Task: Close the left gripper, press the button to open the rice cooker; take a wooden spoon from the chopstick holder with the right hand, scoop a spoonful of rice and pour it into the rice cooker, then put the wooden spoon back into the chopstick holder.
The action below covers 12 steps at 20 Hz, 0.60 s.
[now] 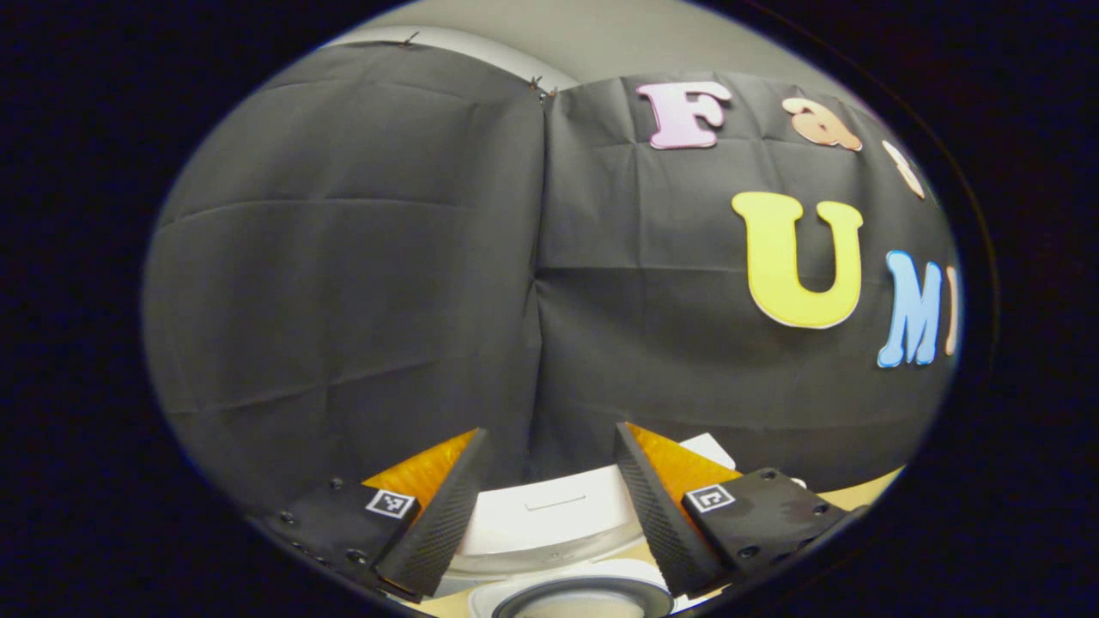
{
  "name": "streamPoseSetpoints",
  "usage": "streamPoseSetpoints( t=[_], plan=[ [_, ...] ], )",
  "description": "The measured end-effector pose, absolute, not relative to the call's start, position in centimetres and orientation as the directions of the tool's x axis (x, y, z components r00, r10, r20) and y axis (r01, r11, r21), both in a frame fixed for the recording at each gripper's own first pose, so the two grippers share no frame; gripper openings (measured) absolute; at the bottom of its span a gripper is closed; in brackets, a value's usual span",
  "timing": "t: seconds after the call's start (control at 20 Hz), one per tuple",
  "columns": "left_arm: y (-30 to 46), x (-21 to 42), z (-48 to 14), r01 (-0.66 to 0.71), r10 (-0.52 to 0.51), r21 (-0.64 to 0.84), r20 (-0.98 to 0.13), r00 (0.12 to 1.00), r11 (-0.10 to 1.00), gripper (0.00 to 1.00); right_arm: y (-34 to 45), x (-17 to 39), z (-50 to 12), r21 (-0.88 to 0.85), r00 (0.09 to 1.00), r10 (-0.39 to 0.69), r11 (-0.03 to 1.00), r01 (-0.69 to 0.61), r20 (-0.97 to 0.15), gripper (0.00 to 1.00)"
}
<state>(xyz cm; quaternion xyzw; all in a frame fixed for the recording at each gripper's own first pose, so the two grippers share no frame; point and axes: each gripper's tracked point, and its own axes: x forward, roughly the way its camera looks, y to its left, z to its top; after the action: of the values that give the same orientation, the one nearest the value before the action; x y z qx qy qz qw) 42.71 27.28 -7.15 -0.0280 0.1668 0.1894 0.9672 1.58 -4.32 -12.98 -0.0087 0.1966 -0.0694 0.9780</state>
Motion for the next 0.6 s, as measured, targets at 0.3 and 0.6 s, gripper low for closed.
streamPoseSetpoints(
  t=[0.3,0.6],
  plan=[
    [25.6,40.8,-7.0,-0.385,0.366,0.015,-0.345,0.864,0.923,0.99,-4.8,2.0,-13.4,-0.023,0.918,-0.108,0.994,0.108,-0.381,0.99],
    [22.6,37.6,-7.1,-0.369,0.347,0.005,-0.358,0.867,0.929,0.99,-5.5,2.7,-13.9,0.021,0.921,-0.073,0.996,0.088,-0.384,0.99]
  ],
)
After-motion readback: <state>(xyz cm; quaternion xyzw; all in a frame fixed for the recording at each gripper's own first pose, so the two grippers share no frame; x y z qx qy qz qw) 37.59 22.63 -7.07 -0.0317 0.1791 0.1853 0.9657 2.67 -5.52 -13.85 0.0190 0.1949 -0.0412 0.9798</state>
